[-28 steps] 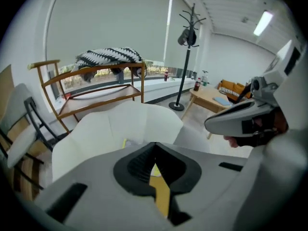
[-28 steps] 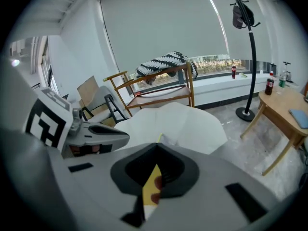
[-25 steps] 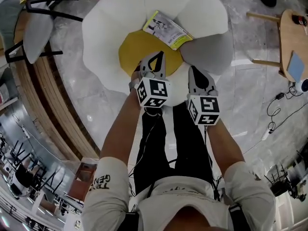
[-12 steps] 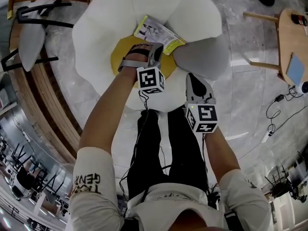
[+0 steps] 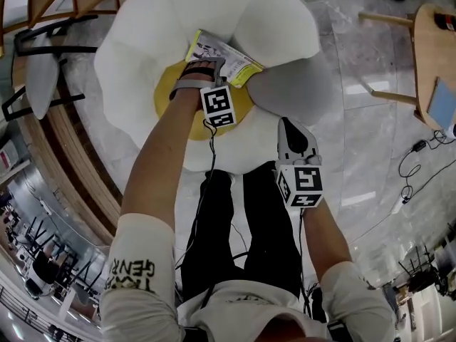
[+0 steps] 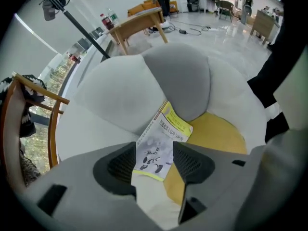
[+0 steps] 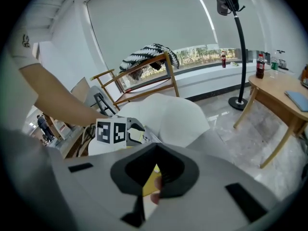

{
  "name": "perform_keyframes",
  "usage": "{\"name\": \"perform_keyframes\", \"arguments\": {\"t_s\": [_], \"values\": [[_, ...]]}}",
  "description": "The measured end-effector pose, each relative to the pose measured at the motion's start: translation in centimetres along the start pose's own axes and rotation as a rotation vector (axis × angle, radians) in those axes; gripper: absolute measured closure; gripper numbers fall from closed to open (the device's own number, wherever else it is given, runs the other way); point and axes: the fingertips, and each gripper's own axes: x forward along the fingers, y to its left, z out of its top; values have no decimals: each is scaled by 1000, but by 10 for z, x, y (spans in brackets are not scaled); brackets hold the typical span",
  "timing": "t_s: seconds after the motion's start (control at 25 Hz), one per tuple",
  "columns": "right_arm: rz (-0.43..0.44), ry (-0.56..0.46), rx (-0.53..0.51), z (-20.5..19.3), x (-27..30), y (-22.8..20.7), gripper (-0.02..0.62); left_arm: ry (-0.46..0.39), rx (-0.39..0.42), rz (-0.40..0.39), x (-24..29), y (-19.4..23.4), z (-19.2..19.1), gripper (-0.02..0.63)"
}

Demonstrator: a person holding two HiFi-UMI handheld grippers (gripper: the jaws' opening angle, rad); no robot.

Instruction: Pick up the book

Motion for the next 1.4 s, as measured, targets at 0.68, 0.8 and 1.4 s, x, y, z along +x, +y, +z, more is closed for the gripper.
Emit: {"name": "perform_keyframes", "arguments": {"t_s": [0.68, 0.8, 1.4], "values": [[27, 12, -43, -9, 17, -54, 572, 172, 164, -23, 94, -1, 1, 354], [18, 21, -16, -15, 17, -61, 572, 169, 211, -41, 99, 1, 4, 354], [17, 38, 77, -52, 18, -66, 572, 442, 394, -194, 133, 3, -35, 396]]}}
